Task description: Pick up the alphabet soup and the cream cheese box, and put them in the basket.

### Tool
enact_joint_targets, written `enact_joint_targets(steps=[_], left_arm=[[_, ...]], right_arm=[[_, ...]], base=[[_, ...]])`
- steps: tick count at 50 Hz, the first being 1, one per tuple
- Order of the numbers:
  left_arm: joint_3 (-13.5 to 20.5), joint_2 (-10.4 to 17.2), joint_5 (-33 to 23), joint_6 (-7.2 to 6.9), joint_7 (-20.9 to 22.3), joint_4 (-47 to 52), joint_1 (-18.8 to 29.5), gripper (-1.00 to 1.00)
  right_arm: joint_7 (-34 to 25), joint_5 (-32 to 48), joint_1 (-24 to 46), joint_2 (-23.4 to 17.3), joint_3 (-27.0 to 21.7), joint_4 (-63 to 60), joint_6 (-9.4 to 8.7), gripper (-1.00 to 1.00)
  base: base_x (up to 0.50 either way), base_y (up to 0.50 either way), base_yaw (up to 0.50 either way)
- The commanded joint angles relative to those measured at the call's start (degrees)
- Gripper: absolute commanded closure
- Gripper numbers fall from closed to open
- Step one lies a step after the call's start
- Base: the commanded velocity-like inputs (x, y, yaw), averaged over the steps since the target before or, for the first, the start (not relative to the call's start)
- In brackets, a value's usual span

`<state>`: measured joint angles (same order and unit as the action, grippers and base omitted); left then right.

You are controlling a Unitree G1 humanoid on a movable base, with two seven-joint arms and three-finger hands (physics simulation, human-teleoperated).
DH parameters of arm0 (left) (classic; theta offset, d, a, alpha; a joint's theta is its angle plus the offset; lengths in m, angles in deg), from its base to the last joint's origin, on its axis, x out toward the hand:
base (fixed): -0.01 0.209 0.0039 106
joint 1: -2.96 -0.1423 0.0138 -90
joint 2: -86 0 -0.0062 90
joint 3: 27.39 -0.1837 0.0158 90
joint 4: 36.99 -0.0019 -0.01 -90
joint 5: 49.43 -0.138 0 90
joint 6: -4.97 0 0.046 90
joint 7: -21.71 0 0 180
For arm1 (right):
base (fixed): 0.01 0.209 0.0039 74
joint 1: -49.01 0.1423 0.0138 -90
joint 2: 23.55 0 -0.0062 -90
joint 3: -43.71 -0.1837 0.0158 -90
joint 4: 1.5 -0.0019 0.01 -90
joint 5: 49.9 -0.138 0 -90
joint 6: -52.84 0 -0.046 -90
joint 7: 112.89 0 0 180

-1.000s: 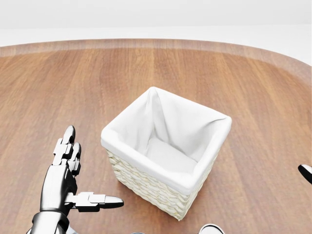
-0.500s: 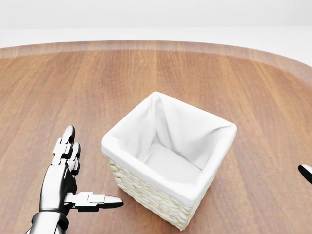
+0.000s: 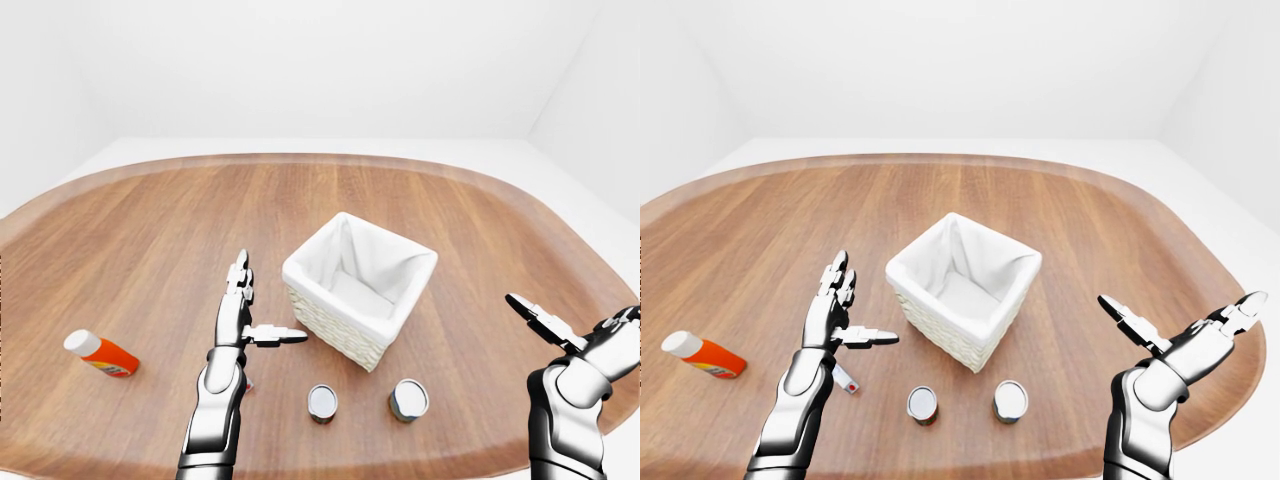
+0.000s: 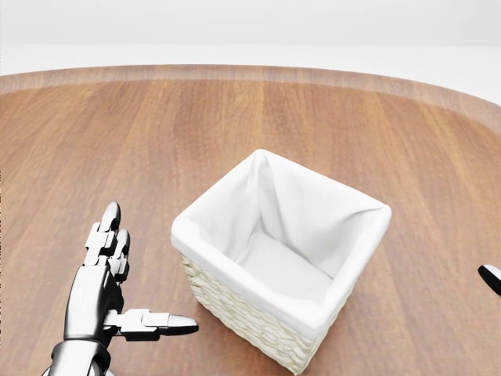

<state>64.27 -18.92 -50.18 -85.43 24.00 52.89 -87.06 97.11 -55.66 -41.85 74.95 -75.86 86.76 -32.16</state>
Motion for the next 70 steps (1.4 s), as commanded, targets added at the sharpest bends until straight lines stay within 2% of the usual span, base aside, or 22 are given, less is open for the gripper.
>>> enact_joint_targets(steps=[1, 6, 8, 12, 13, 16, 18, 21, 22, 26, 33, 36, 39, 41, 45, 46, 51, 54, 56, 59, 64, 70], left_arm=[[-0.1, 0.0, -0.3, -0.36, 0.0, 0.4, -0.2, -1.0], [0.3, -0.1, 0.6, -0.14, 0.2, 2.1, -0.8, -1.0], [0.9, 0.0, -1.1, 2.58, -2.0, 2.3, -1.0, -1.0], [1.3, -0.1, -1.1, 0.84, -3.1, 6.5, -2.6, -1.0], [1.6, 0.0, -2.3, 1.6, -4.3, 5.6, -2.5, -1.0], [2.7, 0.1, -7.3, 0.27, -10.5, 5.0, -1.3, -1.0], [3.3, 0.2, -7.8, 1.6, -12.3, 4.6, -0.9, -1.0], [3.6, 0.2, -8.9, -1.55, -13.9, 7.2, -1.3, -1.0], [3.3, 0.1, -9.9, -4.6, -14.0, 10.2, -2.3, -1.0], [2.1, 0.2, -14.3, -4.6, -13.5, 15.5, -4.8, -1.0], [1.2, 1.7, -29.6, -4.6, -14.8, 20.0, -5.7, -1.0], [1.6, 1.2, -34.0, -4.6, -15.2, 20.5, -6.3, -1.0], [1.5, 1.0, -39.6, -4.6, -17.9, 21.3, -7.2, -1.0], [-0.1, 0.5, -47.3, -4.6, -20.6, 25.0, -8.8, -1.0], [-0.4, -0.3, -51.2, -4.6, -22.2, 25.1, -7.7, -1.0], [-0.8, -0.2, -55.1, -4.6, -23.0, 25.5, -7.0, -1.0], [-1.9, 0.3, -64.0, -4.6, -22.6, 25.8, -5.8, -1.0], [-2.5, 0.7, -67.6, -4.6, -22.6, 24.8, -5.9, -1.0], [-2.7, 1.8, -71.3, -4.6, -25.5, 21.5, -6.0, -1.0], [-2.5, 1.8, -72.5, -4.6, -26.2, 19.9, -6.1, -1.0], [-2.7, 3.3, -79.6, -4.6, -28.8, 17.3, -6.1, -1.0], [-2.0, 3.6, -83.1, -4.6, -28.1, 17.3, -5.9, -1.0]], right_arm=[[0.0, -0.3, 0.0, 0.0, -0.1, 0.3, 0.0, -1.0], [0.0, -0.1, -0.1, 0.2, 0.0, -0.1, 0.0, -1.0], [0.0, -0.2, -0.2, 0.2, -0.1, -0.5, 0.0, -1.0], [0.0, 0.1, 0.0, 0.1, 0.0, 0.2, 0.0, -1.0], [0.0, 0.1, 0.0, 0.1, 0.1, 0.2, 0.0, -1.0], [0.0, 0.1, 0.0, 0.0, 0.0, 0.5, 0.0, -1.0], [0.0, 0.1, 0.0, 0.1, 0.0, 0.1, 0.0, -1.0], [0.0, 0.2, 0.0, 0.1, 0.1, 0.1, 0.0, -1.0], [0.0, 0.2, 0.0, 0.0, 0.1, 0.3, 0.0, -1.0], [0.0, 0.1, 0.1, 0.0, 0.1, 0.5, 0.0, -1.0], [0.0, 0.0, -0.2, 0.2, -0.1, -0.6, 0.0, -1.0], [0.0, 0.2, -0.2, 0.2, -0.1, -0.2, 0.0, -1.0], [0.0, 0.1, -0.3, 0.2, -0.2, -0.5, 0.0, -1.0], [0.0, 0.0, -0.2, 0.2, -0.2, -0.4, 0.0, -1.0], [0.0, 0.2, -0.2, 0.2, -0.1, -0.2, 0.0, -1.0], [0.0, 0.1, -0.3, 0.3, -0.1, -0.5, 0.0, -1.0], [0.0, -0.4, -0.2, 0.3, -0.2, -0.7, 0.0, -1.0], [0.0, -0.4, -0.3, 0.3, -0.2, -1.1, 0.0, -1.0], [0.0, -0.4, -0.1, 0.3, -0.2, -0.5, 0.0, -1.0], [0.0, -0.2, -0.3, 0.3, -0.2, -1.1, 0.0, -1.0], [0.0, -0.1, -0.2, 0.3, -0.2, -1.1, 0.0, -1.0], [0.0, 0.0, -0.2, 0.3, -0.2, -1.3, 0.0, -1.0]], base=[[0.07, 0.0, 0.0], [0.01, 0.0, 0.0], [0.0, 0.0, 0.0], [0.0, 0.0, 0.0], [0.0, 0.0, 0.0], [0.0, 0.0, 0.0], [0.0, 0.0, 0.0], [0.0, 0.0, 0.0], [0.0, 0.0, 0.0], [0.0, 0.0, 0.0], [0.0, 0.0, 0.0], [0.0, 0.0, 0.0], [0.0, 0.0, 0.0], [0.0, 0.0, 0.0], [0.0, 0.0, 0.0], [0.0, 0.0, 0.0], [0.0, 0.0, 0.0], [0.0, 0.0, 0.0], [0.0, 0.0, 0.0], [0.0, 0.0, 0.0], [0.0, 0.0, 0.0], [0.0, 0.0, 0.0]])
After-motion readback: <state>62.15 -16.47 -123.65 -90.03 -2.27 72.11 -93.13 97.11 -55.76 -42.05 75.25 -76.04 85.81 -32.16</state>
